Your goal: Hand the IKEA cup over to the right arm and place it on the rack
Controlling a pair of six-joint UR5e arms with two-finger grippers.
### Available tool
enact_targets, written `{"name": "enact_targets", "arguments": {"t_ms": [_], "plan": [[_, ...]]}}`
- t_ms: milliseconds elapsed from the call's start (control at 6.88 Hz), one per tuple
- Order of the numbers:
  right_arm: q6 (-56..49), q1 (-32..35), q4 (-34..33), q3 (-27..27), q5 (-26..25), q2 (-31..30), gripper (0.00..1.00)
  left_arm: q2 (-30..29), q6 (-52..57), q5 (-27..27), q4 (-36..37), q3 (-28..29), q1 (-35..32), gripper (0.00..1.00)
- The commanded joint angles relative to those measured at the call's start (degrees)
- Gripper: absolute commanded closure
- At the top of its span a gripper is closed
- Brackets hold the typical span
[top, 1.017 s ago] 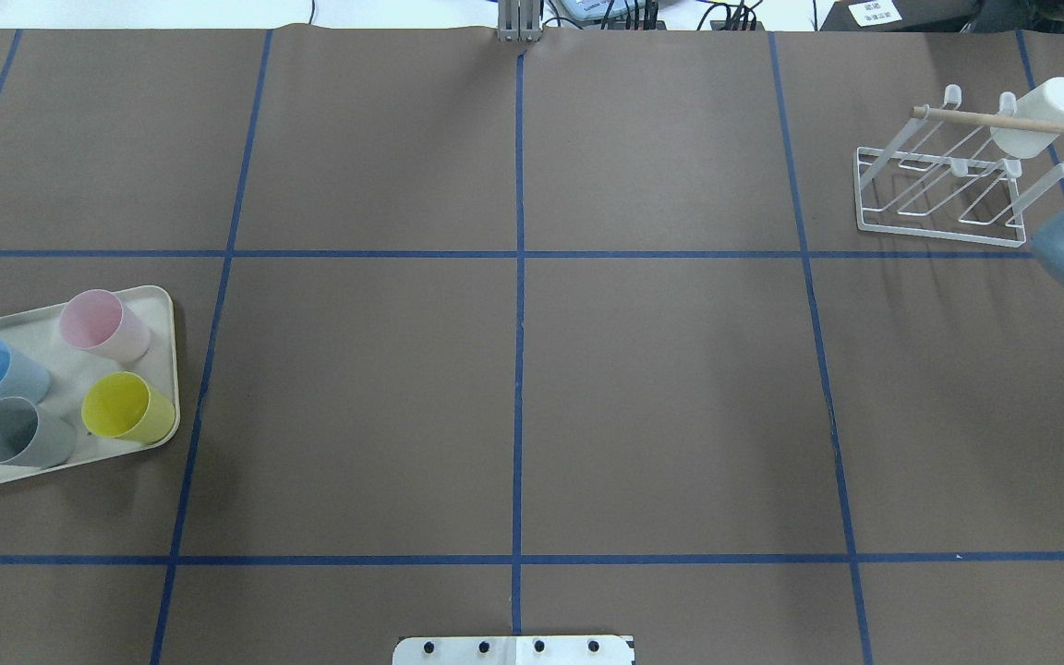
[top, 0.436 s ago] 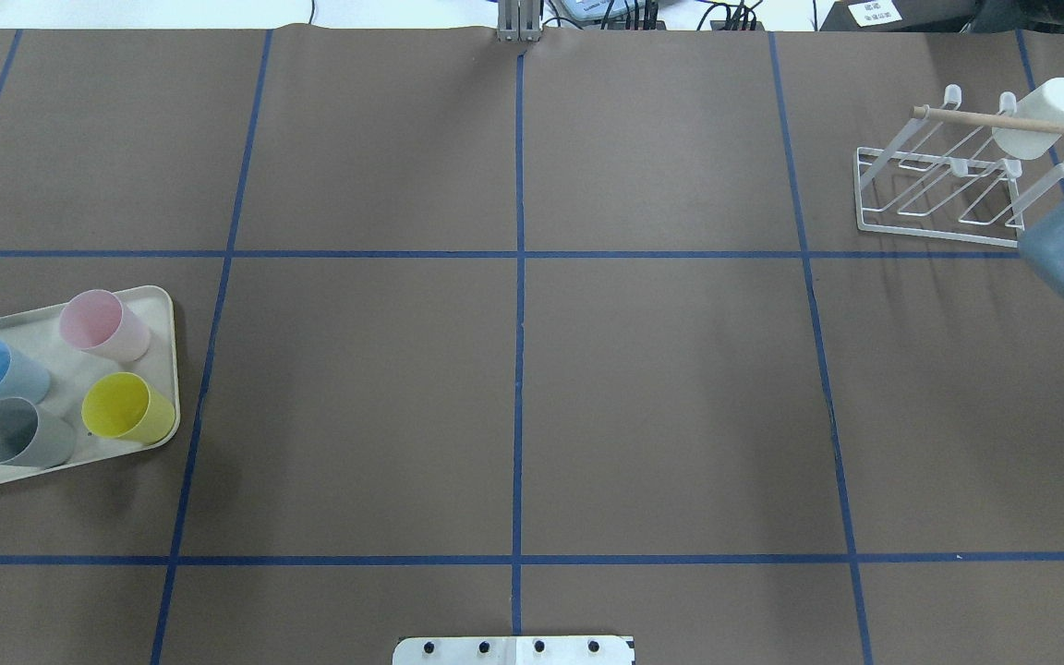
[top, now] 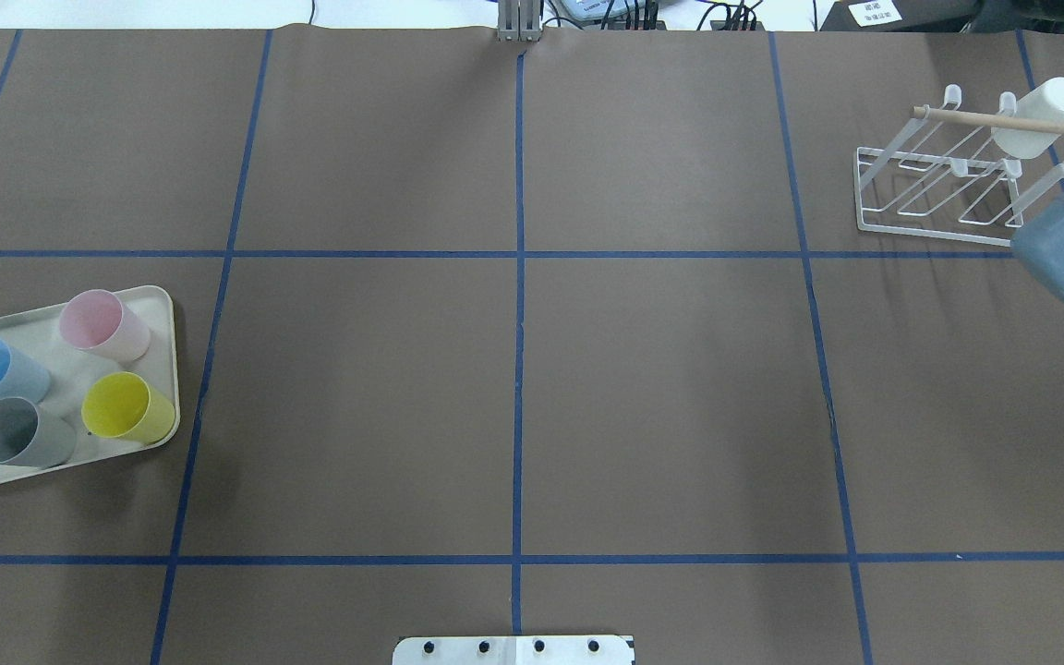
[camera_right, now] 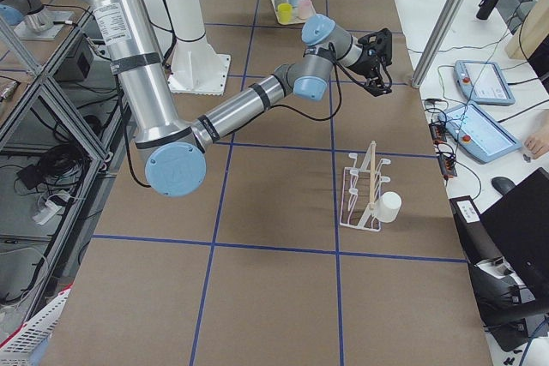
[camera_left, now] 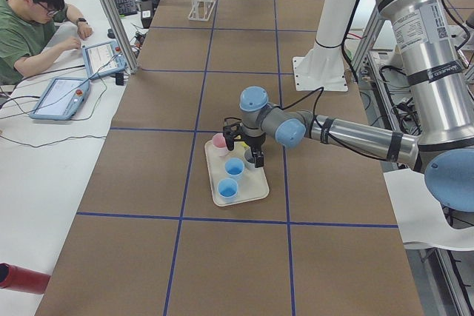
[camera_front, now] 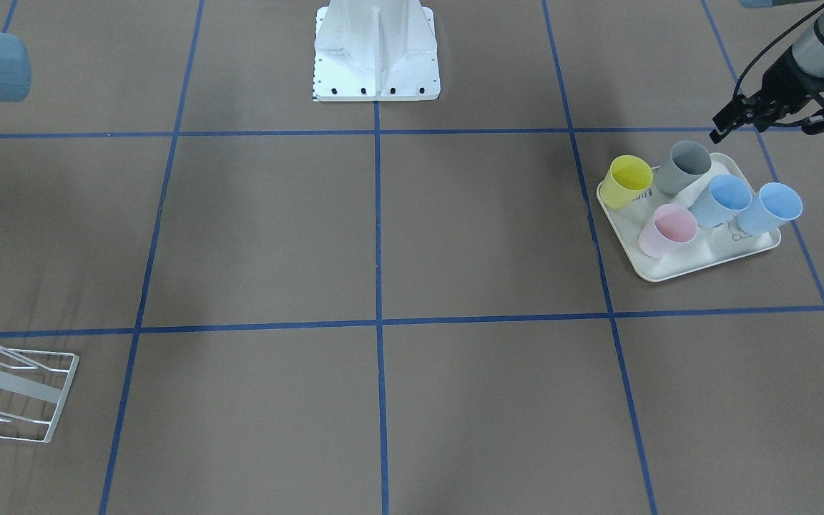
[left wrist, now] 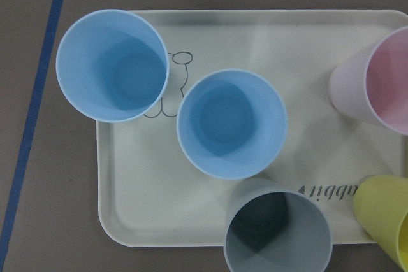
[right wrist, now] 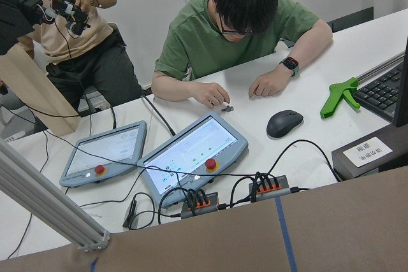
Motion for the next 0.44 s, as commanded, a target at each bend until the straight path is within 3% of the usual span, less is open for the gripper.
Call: {"name": "enact_targets", "arguments": {"t_ms": [0, 291], "plan": [[0.03, -0.25, -0.01, 0.05, -0.1, 0.03, 0.01, -2.1, -0.07, 0.01, 0.05, 3.49, 0.19, 0.01], [-0.06, -0.25, 0.08, 0.05, -0.19, 0.03, 0.01, -3.25, -0.34, 0.01, -0.04, 5.43, 2.55, 0.01]]}}
